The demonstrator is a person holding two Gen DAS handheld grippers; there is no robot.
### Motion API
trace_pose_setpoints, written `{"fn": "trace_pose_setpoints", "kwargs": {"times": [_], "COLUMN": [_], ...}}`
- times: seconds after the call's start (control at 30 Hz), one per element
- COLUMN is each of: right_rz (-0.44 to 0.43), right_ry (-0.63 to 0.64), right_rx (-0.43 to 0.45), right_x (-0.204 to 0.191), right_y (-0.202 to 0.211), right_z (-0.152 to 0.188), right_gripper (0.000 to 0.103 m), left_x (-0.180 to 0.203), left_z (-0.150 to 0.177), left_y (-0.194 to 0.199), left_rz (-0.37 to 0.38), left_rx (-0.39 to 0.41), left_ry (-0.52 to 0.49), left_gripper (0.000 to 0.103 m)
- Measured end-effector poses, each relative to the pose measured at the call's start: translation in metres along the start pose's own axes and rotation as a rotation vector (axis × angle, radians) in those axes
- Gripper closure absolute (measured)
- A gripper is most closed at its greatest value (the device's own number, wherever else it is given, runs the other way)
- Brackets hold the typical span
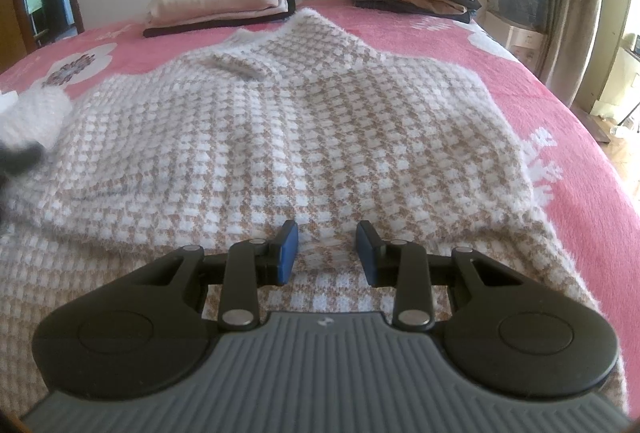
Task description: Fold clothes
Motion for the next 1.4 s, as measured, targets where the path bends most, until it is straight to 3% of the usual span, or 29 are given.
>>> {"fn": "trace_pose_setpoints", "kwargs": {"times": [0.1, 0.23, 0.3, 0.4, 0.47, 0.57, 0.7, 0.8, 0.9, 0.97, 1.07, 1.27, 1.4], "right_rz": [-0.017, -0.124, -0.216, -0.380, -0.489, -0.554, -0.503, -0.387, -0.252, -0.161, -0.114, -0.234, -0.290], "right_ry": [0.029, 0.080, 0.196, 0.385, 0.510, 0.722, 0.956, 1.113, 1.270, 1.342, 1.270, 0.678, 0.336], "right_rx": [-0.027, -0.012, 0.046, 0.093, 0.078, 0.017, -0.136, -0.222, -0.285, -0.265, -0.244, -0.221, -0.207], "right_x": [0.000, -0.015, -0.045, -0.101, -0.144, -0.209, -0.280, -0.314, -0.325, -0.318, -0.294, -0.190, -0.107], "right_y": [0.002, 0.026, 0.049, 0.079, 0.092, 0.098, 0.083, 0.067, 0.048, 0.039, 0.035, 0.042, 0.034], "right_z": [-0.006, -0.028, -0.045, -0.063, -0.069, -0.066, -0.048, -0.024, 0.002, 0.008, -0.010, -0.091, -0.108], "right_gripper": [0.071, 0.069, 0.062, 0.052, 0.046, 0.040, 0.031, 0.021, 0.020, 0.020, 0.022, 0.026, 0.030], "left_x": [0.017, 0.021, 0.022, 0.030, 0.041, 0.050, 0.052, 0.054, 0.057, 0.057, 0.059, 0.057, 0.057], "left_z": [0.014, 0.020, 0.022, 0.024, 0.029, 0.031, 0.031, 0.031, 0.031, 0.031, 0.032, 0.030, 0.030], "left_y": [0.010, 0.013, 0.023, 0.029, 0.029, 0.022, 0.017, 0.013, 0.015, 0.016, 0.019, 0.018, 0.017], "left_rz": [-0.013, -0.024, -0.019, 0.009, 0.012, -0.022, -0.032, -0.044, -0.058, -0.062, -0.068, -0.049, -0.045], "left_rx": [0.032, 0.048, 0.054, 0.071, 0.077, 0.063, 0.050, 0.047, 0.054, 0.060, 0.071, 0.063, 0.060], "left_ry": [-0.092, -0.126, -0.123, -0.155, -0.211, -0.265, -0.276, -0.293, -0.308, -0.317, -0.330, -0.316, -0.311], "left_gripper": [0.053, 0.050, 0.048, 0.032, 0.028, 0.027, 0.026, 0.026, 0.026, 0.026, 0.027, 0.027, 0.026]}}
Point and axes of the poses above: each gripper's, at about its wrist camera, not at the fingertips, and y roughly against the way its jaws point, x to its right, z to its underside, the point moved 8 cm from there along -y, roughly the way its jaws point, and after that the axes turned 9 degrees about -x, right-handed, at the moved point
